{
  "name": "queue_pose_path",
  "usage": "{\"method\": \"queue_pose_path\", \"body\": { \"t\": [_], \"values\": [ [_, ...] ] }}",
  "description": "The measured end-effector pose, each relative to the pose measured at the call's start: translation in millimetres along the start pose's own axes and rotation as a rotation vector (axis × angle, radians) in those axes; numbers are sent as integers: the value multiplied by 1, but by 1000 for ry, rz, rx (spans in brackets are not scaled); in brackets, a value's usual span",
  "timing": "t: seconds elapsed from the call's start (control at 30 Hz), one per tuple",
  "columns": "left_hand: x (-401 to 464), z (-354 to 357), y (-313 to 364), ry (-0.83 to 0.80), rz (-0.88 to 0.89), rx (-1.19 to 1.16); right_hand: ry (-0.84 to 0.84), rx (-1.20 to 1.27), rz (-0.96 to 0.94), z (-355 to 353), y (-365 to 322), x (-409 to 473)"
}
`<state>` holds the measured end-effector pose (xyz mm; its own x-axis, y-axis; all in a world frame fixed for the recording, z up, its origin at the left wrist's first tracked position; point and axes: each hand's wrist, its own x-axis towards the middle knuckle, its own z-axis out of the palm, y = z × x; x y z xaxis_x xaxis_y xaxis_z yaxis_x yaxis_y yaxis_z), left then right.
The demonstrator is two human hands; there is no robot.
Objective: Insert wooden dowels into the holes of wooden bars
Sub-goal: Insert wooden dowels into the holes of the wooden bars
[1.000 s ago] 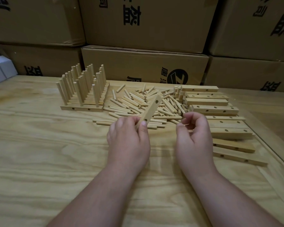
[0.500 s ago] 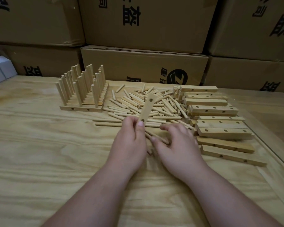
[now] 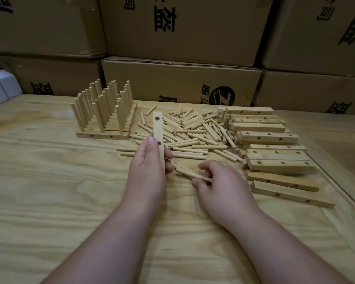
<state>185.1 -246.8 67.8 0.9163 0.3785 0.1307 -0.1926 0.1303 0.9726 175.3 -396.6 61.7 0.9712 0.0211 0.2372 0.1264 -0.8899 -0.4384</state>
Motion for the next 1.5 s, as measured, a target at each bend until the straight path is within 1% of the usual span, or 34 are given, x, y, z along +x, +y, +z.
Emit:
{"method": "queue_pose_path", "body": {
  "t": [0.07,0.17,0.2,0.33,0.43,0.53,0.6,0.73,0.83,0.9,1.1,1.37,1.5],
  "values": [
    [-1,1,0,4,-6,-55,-22,-44,10,0,-1,0],
    [0,5,3,-46,-115,-310,-12,-53,18,0,0,-2],
    [1,6,4,-55,-148,-363,-4,-51,27,0,0,-2],
    [2,7,5,-66,-188,-454,33,-26,59,-1,0,-2],
    [2,6,5,-78,-252,-411,73,-5,69,0,2,-1],
    [1,7,5,-115,-260,-385,108,49,93,0,2,1],
    [0,7,7,-152,-257,-395,137,126,125,0,3,3],
    [-1,8,6,-161,-273,-369,204,310,156,0,6,5],
    [-1,9,6,-158,-271,-327,263,497,133,-3,6,5],
    [-1,9,5,-163,-274,-327,283,560,104,-5,4,5],
    [0,6,1,-214,-254,-284,291,612,24,-7,2,2],
    [-3,7,6,-178,-222,-300,267,731,-37,-5,2,0],
    [-3,8,8,-155,-222,-286,282,771,-25,-5,1,0]
  ]
}}
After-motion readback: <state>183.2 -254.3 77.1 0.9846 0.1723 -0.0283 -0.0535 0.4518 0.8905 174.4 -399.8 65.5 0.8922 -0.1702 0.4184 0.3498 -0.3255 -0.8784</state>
